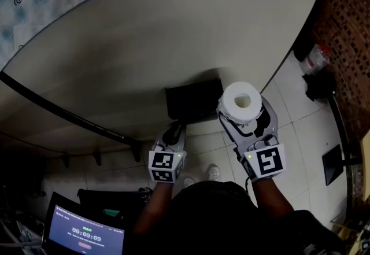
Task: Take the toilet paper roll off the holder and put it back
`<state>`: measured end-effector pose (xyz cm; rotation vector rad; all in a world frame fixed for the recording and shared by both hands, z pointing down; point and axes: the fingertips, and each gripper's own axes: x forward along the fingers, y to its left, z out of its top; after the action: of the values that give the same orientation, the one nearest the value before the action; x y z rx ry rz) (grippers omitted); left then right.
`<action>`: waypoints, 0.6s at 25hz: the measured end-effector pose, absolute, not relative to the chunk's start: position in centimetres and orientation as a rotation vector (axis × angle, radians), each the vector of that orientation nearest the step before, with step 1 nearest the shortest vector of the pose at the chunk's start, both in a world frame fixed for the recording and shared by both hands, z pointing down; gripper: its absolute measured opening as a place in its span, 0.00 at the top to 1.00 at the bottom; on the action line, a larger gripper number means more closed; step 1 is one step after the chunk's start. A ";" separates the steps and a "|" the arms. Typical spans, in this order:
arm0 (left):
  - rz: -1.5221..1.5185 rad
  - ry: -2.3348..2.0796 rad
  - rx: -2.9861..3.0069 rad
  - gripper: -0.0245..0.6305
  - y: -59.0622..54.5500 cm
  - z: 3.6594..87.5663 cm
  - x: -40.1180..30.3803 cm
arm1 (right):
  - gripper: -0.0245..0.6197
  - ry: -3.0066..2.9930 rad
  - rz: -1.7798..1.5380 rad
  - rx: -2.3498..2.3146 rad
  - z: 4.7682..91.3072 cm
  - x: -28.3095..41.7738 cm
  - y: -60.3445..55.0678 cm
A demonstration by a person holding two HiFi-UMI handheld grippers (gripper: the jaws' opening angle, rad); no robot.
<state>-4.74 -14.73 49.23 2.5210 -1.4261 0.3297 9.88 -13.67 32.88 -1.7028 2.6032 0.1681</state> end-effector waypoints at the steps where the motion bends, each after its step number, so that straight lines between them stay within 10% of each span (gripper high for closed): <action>1: 0.332 -1.421 2.520 0.87 -14.6 49.2 -4.7 | 0.30 2.601 0.169 -1.704 32.9 9.9 -13.7; 15: 0.314 -1.217 2.491 0.87 -12.8 47.9 -4.7 | 0.30 2.539 0.158 -1.805 33.6 12.6 -14.2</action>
<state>-4.72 -12.79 47.94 2.4910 -1.2167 0.3143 12.56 -14.23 33.62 -1.8048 2.5390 0.1583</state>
